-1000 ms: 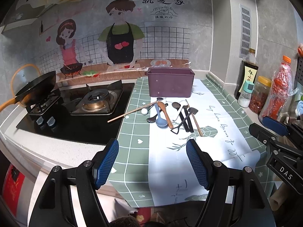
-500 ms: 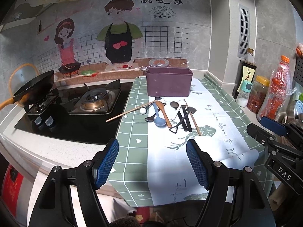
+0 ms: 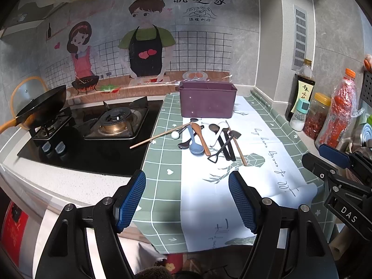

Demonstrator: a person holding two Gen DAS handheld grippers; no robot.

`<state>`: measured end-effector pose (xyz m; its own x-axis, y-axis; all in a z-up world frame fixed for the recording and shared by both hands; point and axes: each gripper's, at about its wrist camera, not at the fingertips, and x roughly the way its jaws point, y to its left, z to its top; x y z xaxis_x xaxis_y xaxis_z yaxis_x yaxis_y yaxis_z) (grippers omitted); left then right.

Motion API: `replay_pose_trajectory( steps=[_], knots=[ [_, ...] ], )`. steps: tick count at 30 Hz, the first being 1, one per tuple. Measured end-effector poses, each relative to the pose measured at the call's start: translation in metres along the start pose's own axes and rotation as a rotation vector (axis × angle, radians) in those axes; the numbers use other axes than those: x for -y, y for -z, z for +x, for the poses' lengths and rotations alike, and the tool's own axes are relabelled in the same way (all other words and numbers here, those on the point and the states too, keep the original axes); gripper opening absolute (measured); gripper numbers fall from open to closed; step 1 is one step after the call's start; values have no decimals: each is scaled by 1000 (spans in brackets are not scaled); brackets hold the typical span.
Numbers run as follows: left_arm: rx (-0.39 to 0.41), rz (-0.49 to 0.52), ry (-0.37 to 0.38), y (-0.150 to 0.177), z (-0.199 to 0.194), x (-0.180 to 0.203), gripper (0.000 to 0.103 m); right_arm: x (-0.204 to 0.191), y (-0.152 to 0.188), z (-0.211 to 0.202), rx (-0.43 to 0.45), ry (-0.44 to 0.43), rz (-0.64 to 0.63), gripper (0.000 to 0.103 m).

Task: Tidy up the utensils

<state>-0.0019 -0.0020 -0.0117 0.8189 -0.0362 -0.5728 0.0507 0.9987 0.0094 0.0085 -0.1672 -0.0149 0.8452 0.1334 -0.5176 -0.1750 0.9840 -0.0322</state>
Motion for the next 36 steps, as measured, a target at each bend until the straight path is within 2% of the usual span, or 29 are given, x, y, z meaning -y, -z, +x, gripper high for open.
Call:
replay_pose_trajectory(
  steps=[26, 36],
  knots=[
    [-3, 0, 1, -3, 2, -5, 74, 2, -2, 2, 0, 1, 2, 43],
    [-23, -8, 6, -4, 11, -8, 74, 12, -5, 14, -8, 10, 2, 43]
  ],
)
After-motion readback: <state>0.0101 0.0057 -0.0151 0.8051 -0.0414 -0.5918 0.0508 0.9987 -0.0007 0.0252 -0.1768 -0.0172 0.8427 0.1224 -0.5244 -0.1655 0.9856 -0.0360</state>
